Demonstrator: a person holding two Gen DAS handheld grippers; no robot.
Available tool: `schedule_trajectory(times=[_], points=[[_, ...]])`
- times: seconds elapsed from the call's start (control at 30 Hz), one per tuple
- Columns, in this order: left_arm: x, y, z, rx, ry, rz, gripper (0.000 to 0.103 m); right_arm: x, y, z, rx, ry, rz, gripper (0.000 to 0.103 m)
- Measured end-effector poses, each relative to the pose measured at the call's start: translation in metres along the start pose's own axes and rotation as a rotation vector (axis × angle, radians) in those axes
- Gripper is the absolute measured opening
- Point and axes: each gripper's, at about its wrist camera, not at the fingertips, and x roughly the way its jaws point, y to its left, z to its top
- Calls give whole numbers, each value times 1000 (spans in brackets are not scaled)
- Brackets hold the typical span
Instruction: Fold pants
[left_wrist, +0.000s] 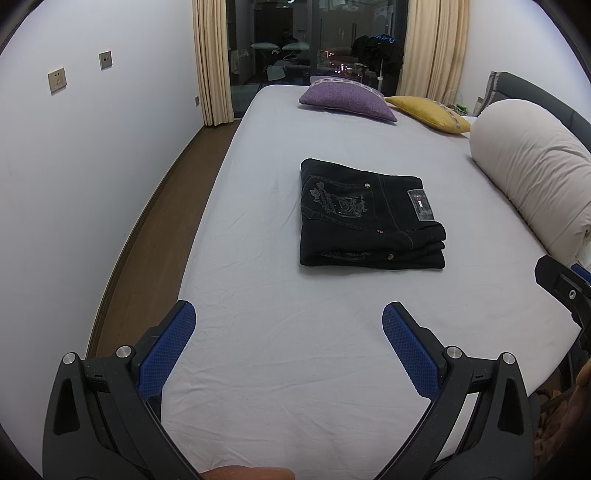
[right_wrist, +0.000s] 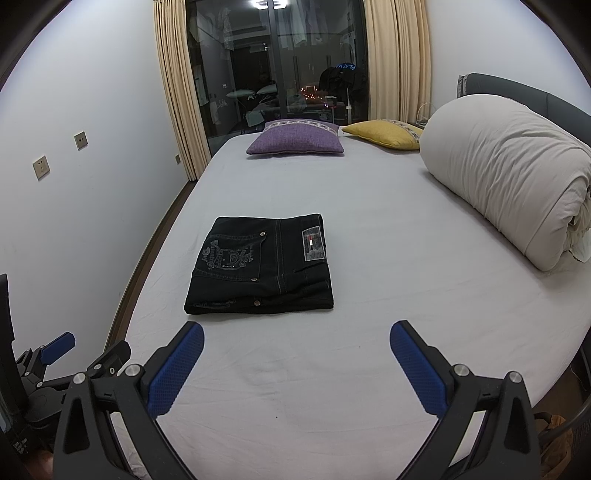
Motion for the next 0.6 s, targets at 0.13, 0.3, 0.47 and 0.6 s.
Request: schedule_trajectory(times=[0.13, 0.3, 0.47, 0.6], points=[[0, -1, 1, 0, 0, 0, 103, 0, 0, 1, -1, -1, 1, 103], [0, -1, 0, 2, 0, 2, 103, 0, 0, 0, -1, 0, 1, 103], [1, 0, 0, 3, 3, 3, 103, 0, 1, 1, 0, 1, 0, 103], [2, 1, 0, 4, 7, 2, 103, 0, 1, 1, 0, 2, 1, 103]])
